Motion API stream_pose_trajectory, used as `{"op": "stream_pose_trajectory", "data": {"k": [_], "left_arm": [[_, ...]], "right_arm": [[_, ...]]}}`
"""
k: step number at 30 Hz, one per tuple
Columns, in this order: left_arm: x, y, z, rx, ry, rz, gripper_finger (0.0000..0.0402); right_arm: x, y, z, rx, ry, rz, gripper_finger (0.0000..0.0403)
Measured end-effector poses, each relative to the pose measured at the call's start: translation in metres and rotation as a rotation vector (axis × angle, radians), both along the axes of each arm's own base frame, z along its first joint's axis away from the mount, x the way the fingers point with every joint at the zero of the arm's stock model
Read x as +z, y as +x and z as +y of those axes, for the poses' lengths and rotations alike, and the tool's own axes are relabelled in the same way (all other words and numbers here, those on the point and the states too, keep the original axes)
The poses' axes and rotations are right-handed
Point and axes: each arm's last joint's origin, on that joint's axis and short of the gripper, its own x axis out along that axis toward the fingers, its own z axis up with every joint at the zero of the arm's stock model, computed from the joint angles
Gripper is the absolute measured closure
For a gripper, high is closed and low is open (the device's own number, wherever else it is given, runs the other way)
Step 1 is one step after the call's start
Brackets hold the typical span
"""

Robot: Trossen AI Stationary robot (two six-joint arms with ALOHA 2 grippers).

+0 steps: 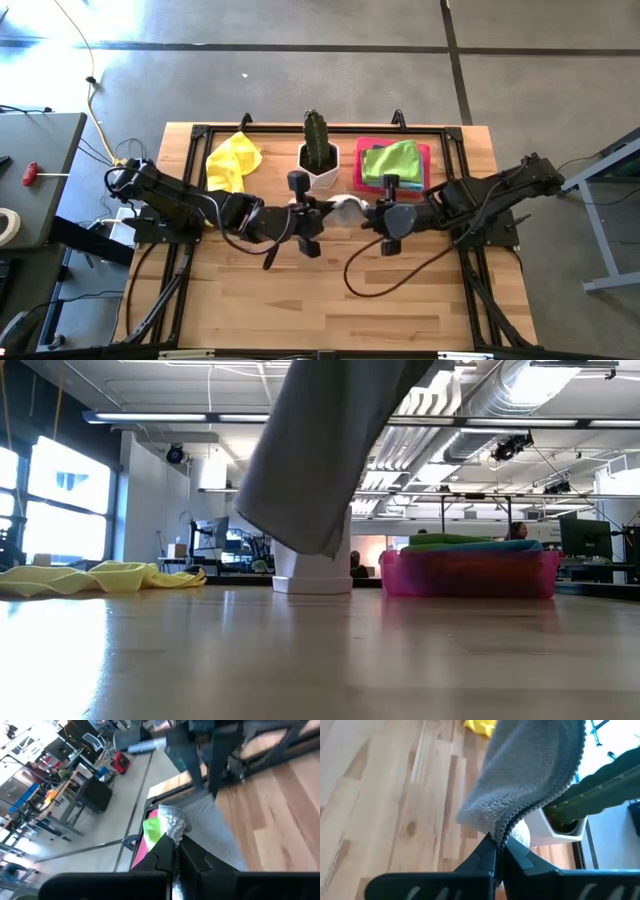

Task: Fold microfiber towels
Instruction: Fold the gray towel

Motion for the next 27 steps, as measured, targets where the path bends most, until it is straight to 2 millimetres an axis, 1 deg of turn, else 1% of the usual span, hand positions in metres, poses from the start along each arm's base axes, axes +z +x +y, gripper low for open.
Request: {"op": "stream_pose_trajectory", "data": {"k": [3,10,14,18,20,23,25,27], "left_arm": [[-0.004,-0.002,-0.001,-0.013,-0.005,0.042,0.0401],[-0.017,-0.005,0.001,-0.079,-0.135,0.143,0.0401],[-0.019,-0.002,0.005,-0.093,-0.110,0.165,0.0401],[-0.017,0.001,0.017,-0.048,-0.060,0.156,0.0401],[-0.015,0.002,0.026,-0.022,-0.041,0.149,0.0401],[-0.013,0.005,0.037,-0.007,-0.011,0.136,0.0401],[-0.010,0.007,0.042,-0.004,0.010,0.119,0.0401],[-0.008,0.008,0.045,-0.001,0.023,0.106,0.0401]], "right_arm": [[-0.002,-0.003,0.001,0.011,-0.004,0.033,0.0403],[-0.005,-0.006,0.000,0.039,-0.002,0.086,0.0403],[-0.002,-0.008,-0.002,0.070,-0.055,0.116,0.0403],[0.009,-0.010,-0.006,0.082,-0.114,0.110,0.0403],[0.017,-0.011,-0.010,0.081,-0.143,0.101,0.0403],[0.023,-0.012,-0.018,0.089,-0.182,0.127,0.0403],[0.024,-0.012,-0.024,0.073,-0.193,0.139,0.0403],[0.020,-0.013,-0.030,0.053,-0.203,0.183,0.0403]]}}
